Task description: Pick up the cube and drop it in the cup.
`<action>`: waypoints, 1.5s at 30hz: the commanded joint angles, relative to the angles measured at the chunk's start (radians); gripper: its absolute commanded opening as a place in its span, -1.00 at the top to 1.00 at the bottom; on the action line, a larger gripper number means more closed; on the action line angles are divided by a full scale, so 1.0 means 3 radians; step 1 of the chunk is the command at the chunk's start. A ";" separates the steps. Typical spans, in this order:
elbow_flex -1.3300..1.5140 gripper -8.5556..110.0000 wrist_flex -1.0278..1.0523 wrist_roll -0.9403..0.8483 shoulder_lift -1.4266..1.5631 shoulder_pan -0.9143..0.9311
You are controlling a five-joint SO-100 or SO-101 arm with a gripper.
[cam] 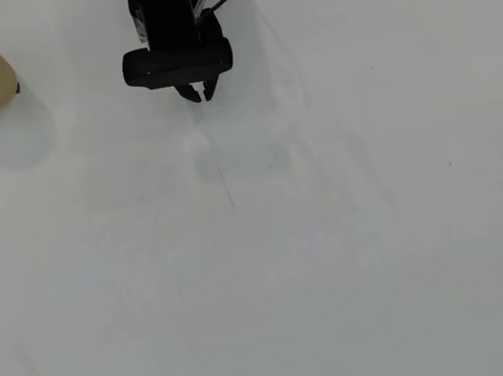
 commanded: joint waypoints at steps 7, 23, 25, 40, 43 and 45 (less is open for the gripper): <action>0.0107 0.86 0.0000 -0.0010 0.0112 -0.0036; 0.0107 0.86 0.0000 -0.0010 0.0112 -0.0123; 0.0107 0.86 0.0005 -0.0010 0.0112 -0.0205; 0.0107 0.86 0.0005 -0.0010 0.0112 -0.0194; 0.0107 0.86 0.0005 -0.0010 0.0112 -0.0194; 0.0107 0.86 0.0005 -0.0010 0.0112 -0.0194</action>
